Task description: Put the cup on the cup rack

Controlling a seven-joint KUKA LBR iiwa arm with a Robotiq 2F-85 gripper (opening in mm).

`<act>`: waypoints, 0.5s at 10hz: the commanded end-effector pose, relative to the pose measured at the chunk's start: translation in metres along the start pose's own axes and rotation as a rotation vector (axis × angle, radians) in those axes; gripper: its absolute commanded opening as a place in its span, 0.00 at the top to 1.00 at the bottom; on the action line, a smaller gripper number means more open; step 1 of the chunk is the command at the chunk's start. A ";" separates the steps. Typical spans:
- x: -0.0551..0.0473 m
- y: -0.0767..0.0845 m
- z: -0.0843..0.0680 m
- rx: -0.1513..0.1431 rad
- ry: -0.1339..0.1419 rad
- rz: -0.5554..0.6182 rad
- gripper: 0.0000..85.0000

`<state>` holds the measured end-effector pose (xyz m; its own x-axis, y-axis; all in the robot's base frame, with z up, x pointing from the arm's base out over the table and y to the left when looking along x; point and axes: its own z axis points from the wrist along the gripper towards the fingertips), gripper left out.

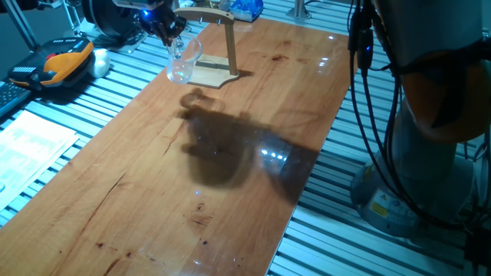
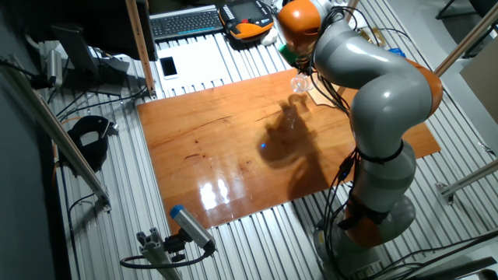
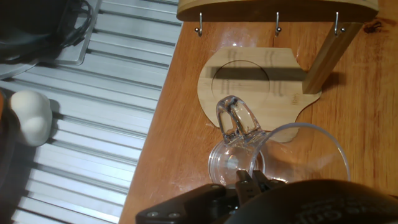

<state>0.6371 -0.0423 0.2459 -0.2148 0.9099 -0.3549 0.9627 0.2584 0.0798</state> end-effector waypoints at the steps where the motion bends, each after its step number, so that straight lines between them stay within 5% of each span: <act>1: 0.000 0.000 0.000 0.008 -0.008 0.002 1.00; 3: 0.000 0.004 0.001 0.008 -0.010 0.023 1.00; 5: -0.003 0.006 0.001 0.005 -0.041 0.023 1.00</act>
<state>0.6438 -0.0448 0.2471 -0.1842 0.9022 -0.3901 0.9683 0.2346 0.0853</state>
